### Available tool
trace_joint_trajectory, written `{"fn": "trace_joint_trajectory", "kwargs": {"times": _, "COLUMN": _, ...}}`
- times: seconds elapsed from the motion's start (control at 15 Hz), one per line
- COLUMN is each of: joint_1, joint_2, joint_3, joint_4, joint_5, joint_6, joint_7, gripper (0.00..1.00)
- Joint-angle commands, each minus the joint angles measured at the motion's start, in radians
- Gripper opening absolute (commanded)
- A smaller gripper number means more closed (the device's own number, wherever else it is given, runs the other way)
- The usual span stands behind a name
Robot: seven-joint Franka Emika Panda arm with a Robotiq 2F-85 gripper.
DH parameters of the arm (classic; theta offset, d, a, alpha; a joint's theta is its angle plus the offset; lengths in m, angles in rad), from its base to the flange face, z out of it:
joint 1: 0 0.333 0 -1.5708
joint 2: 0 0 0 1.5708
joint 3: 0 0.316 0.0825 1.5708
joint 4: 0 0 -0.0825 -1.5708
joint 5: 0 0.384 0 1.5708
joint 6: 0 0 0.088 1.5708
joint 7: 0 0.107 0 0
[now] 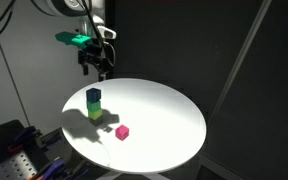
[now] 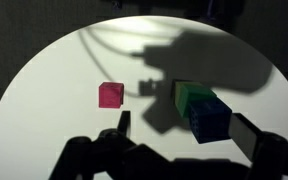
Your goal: Put the pink block on the table
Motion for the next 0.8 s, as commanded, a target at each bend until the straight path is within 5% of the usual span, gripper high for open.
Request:
{"fn": "trace_joint_trajectory", "kwargs": {"times": 0.0, "joint_1": 0.007, "joint_2": -0.066, "joint_3": 0.001, "joint_4": -0.025, "joint_5": 0.016, "joint_6": -0.037, "joint_7": -0.028, "gripper": 1.0}}
{"fn": "trace_joint_trajectory", "kwargs": {"times": 0.73, "joint_1": 0.006, "joint_2": -0.143, "joint_3": 0.006, "joint_4": -0.028, "joint_5": 0.019, "joint_6": -0.134, "joint_7": 0.006, "gripper": 1.0}}
